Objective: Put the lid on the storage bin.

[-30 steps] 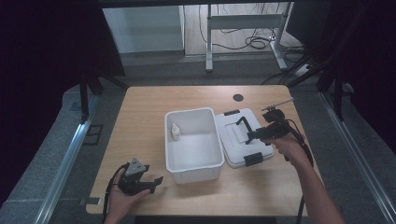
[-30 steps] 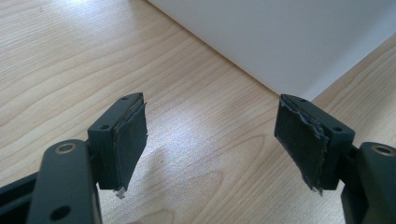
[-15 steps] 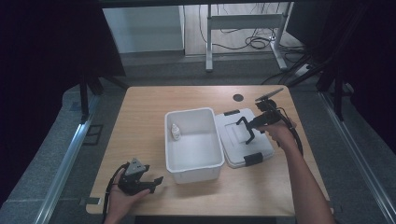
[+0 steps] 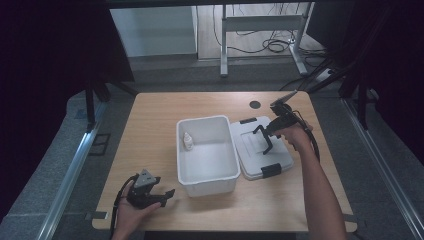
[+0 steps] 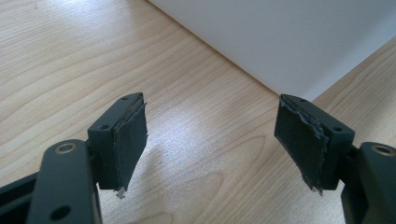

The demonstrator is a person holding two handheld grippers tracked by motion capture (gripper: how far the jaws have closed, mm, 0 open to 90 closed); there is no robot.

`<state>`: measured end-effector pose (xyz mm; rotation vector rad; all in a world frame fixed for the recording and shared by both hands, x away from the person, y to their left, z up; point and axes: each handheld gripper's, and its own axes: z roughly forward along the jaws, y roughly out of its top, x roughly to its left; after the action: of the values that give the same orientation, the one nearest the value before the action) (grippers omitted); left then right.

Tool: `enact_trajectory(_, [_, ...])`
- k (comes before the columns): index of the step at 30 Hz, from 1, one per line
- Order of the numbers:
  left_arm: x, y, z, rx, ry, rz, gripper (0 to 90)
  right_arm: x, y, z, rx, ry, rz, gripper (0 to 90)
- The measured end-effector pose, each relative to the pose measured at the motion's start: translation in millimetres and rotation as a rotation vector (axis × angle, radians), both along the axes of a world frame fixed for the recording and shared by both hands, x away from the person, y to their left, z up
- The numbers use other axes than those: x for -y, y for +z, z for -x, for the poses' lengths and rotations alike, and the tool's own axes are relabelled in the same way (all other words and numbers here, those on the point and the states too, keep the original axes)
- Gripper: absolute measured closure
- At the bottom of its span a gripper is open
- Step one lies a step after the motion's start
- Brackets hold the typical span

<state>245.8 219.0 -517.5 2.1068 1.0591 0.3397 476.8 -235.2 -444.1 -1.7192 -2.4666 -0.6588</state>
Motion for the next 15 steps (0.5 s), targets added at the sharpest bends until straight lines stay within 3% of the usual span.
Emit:
enact_trajectory(7, [0.2,-0.2,-0.1,-0.001,-0.001,-0.001,25.7,-2.4,-11.8,-10.9,-0.053,-0.005,0.027,73.3])
enact_trajectory(15, [1.7,-1.0,-0.2,-0.004,-0.004,-0.003,25.7,-10.0,-15.2,-10.8,-0.083,-0.037,0.028,82.6])
